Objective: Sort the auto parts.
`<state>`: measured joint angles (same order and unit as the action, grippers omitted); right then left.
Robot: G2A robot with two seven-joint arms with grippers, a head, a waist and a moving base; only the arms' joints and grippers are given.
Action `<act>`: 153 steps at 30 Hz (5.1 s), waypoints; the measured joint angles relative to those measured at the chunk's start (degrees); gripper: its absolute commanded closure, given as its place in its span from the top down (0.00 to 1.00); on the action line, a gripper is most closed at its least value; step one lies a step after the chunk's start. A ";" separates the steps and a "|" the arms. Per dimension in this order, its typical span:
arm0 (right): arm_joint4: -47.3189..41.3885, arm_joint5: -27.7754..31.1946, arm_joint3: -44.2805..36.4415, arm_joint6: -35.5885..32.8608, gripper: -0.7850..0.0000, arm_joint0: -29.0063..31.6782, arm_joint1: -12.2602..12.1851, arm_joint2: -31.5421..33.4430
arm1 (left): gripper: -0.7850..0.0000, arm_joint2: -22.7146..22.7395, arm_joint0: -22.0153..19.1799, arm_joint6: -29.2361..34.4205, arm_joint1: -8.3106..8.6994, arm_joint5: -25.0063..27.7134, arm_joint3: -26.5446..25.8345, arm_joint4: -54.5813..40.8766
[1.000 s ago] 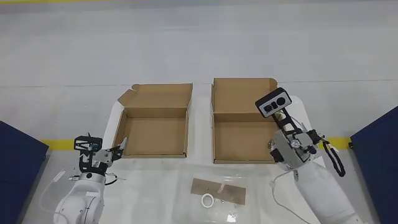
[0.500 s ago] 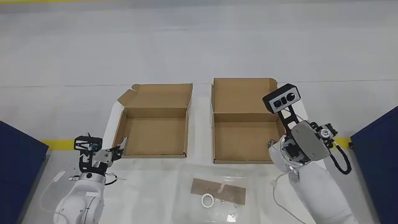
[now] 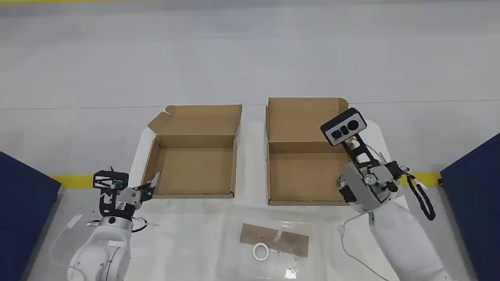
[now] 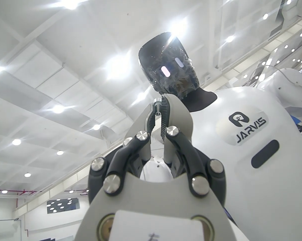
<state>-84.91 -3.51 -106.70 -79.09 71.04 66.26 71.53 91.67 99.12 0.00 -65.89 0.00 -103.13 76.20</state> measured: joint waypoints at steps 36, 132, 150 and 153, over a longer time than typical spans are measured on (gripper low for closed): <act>-5.60 0.42 0.03 5.57 0.00 3.03 2.47 0.18 | 1.00 0.00 0.00 0.00 0.00 0.00 0.00 0.00; 95.08 -8.82 -11.87 -7.82 0.00 7.73 -9.18 26.20 | 1.00 0.00 0.00 0.00 0.00 0.00 0.00 0.00; 114.33 -9.35 -9.11 -8.91 0.00 3.97 -10.38 18.94 | 1.00 0.00 0.00 0.00 0.00 0.00 0.00 0.00; 114.66 -9.05 -8.43 -7.28 0.00 4.55 -10.35 18.10 | 1.00 0.00 0.00 0.00 0.00 0.00 0.00 0.00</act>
<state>29.75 -12.56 -115.13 -86.38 75.59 55.91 89.63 91.67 99.12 0.00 -65.89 0.00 -103.13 76.20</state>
